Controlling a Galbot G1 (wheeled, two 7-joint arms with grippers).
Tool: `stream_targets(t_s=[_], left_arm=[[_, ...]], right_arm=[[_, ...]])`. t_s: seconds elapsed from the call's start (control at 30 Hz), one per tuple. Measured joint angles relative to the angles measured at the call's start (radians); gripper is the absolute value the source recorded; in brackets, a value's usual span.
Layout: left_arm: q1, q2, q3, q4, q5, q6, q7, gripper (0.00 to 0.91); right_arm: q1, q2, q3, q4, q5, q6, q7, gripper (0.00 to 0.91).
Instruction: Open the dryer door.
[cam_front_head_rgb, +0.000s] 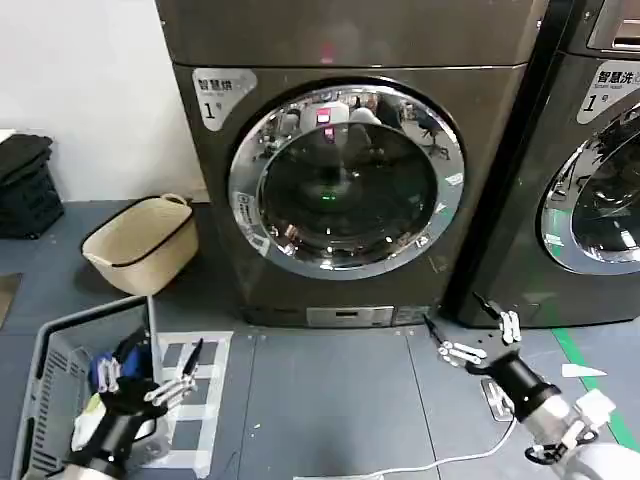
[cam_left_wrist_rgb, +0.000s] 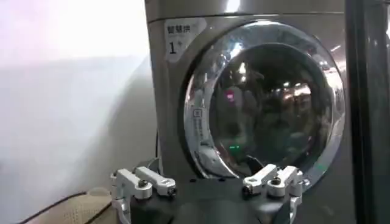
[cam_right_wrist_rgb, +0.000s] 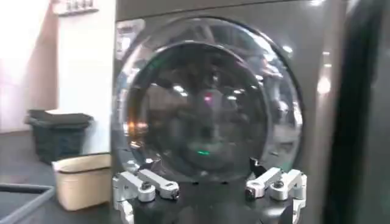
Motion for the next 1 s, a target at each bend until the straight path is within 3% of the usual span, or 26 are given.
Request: stream_targets(t_s=[0.37, 1.0], left_arm=[[0.001, -0.009, 0.020, -0.007, 0.018, -0.001, 0.003, 0.907], [0.004, -0.012, 0.018, -0.014, 0.020, -0.002, 0.004, 0.907]], right_arm=[[0.211, -0.092, -0.164, -0.092, 0.054, 0.018, -0.006, 0.907], [0.582, -0.131, -0.473, -0.216, 0.115, 0.028, -0.015, 0.907]])
